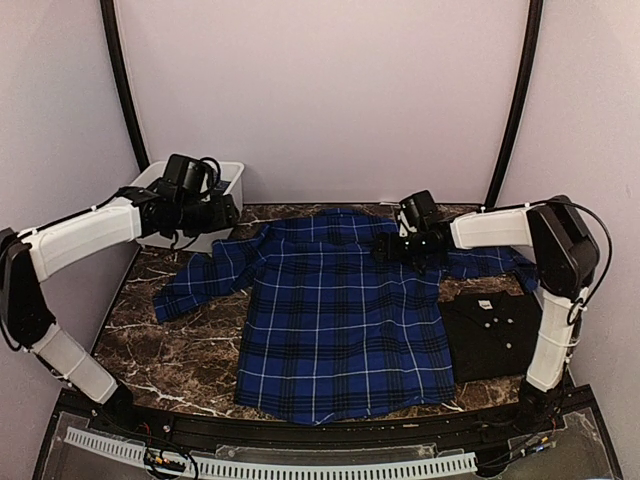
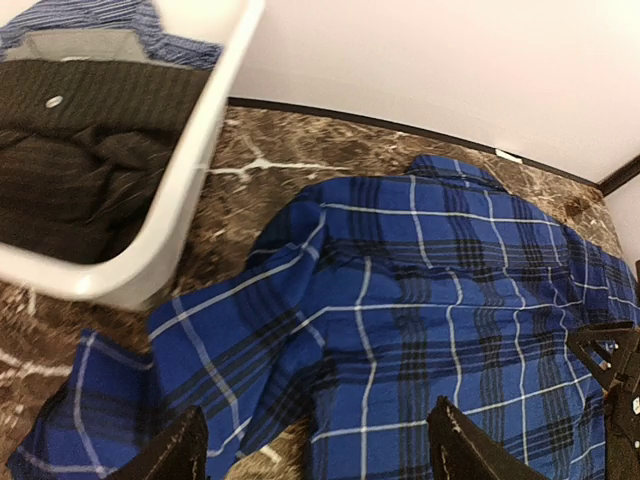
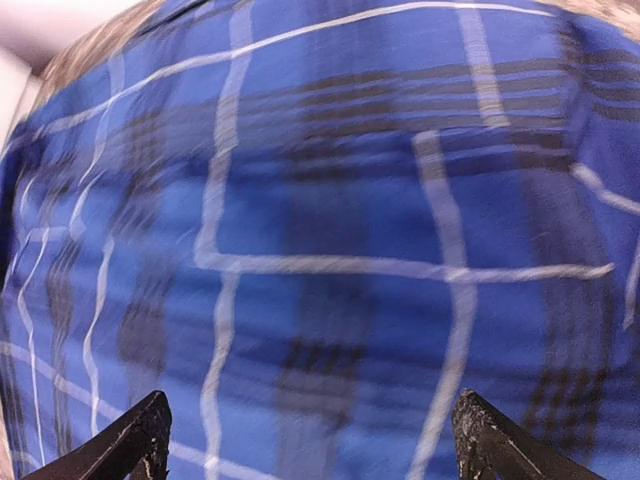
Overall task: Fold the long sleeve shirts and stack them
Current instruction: Pick up the sleeve from the center of the board.
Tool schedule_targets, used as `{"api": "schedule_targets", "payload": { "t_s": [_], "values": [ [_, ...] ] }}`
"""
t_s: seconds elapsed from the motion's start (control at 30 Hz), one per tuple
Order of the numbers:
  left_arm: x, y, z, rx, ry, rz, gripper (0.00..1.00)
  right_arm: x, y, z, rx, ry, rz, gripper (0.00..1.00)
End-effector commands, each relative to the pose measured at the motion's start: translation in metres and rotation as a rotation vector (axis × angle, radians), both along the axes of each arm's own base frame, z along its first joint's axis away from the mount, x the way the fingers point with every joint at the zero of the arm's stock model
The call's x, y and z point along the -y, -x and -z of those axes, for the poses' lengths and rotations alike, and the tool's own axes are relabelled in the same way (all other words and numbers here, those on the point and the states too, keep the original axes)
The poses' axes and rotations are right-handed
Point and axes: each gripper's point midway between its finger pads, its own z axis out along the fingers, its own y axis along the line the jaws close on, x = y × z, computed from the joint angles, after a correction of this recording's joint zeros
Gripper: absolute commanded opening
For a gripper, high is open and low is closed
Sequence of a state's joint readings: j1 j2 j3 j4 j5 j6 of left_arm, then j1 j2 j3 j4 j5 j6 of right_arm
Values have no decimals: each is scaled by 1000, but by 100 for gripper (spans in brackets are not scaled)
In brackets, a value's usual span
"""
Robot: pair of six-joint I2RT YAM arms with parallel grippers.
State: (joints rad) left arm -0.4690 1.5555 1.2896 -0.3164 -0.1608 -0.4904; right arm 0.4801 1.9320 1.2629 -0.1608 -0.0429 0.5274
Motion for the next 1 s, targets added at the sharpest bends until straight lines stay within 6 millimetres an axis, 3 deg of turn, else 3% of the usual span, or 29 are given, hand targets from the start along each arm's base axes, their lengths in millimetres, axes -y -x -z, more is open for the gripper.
{"api": "schedule_targets", "payload": {
  "t_s": [0.0, 0.13, 0.37, 0.53, 0.73, 0.97],
  "values": [
    [-61, 50, 32, -66, -13, -248, 71, -29, 36, -20, 31, 57, -116, 95],
    [-104, 86, 64, -138, -7, -404, 67, -51, 61, -24, 52, 89, -177, 94],
    [-164, 116, 115, -240, 31, -616, 63, -72, 89, -32, 88, 155, -256, 94],
    [-182, 117, 149, -292, 62, -668, 62, -85, 101, -34, 92, 150, -302, 94],
    [-198, 114, 169, -324, 35, -725, 61, -101, 121, -27, 84, 181, -356, 93],
    [-198, 123, 196, -391, 37, -749, 61, -106, 132, -23, 74, 186, -367, 93]
  ]
}}
